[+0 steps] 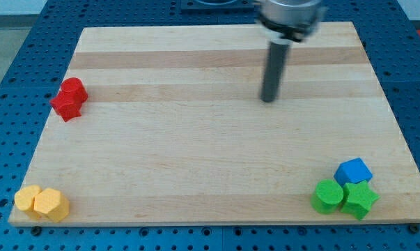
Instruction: Place the triangle diagonally to the green circle
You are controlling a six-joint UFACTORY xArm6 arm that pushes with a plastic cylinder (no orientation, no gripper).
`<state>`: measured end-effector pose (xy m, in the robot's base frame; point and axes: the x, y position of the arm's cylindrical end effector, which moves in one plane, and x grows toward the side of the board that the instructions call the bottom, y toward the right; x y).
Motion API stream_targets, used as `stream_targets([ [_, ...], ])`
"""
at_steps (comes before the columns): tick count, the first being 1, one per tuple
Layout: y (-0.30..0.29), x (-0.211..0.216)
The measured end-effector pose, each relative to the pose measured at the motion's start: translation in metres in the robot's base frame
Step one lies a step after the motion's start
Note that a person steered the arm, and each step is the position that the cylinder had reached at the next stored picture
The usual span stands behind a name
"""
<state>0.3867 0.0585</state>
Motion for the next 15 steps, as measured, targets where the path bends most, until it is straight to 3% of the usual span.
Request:
stream_targets([
  [2, -0.039, -0.163],
  [3, -0.036, -0.193],
  [5, 0.052, -0.194],
  [7, 0.075, -0.139],
  [8, 0.075, -0.130],
  [9, 0.111, -0.129],
  [10, 0.166, -0.152],
  [11, 0.171, -0.194],
  [12, 0.169, -0.196],
  [15, 0.015, -0.177],
])
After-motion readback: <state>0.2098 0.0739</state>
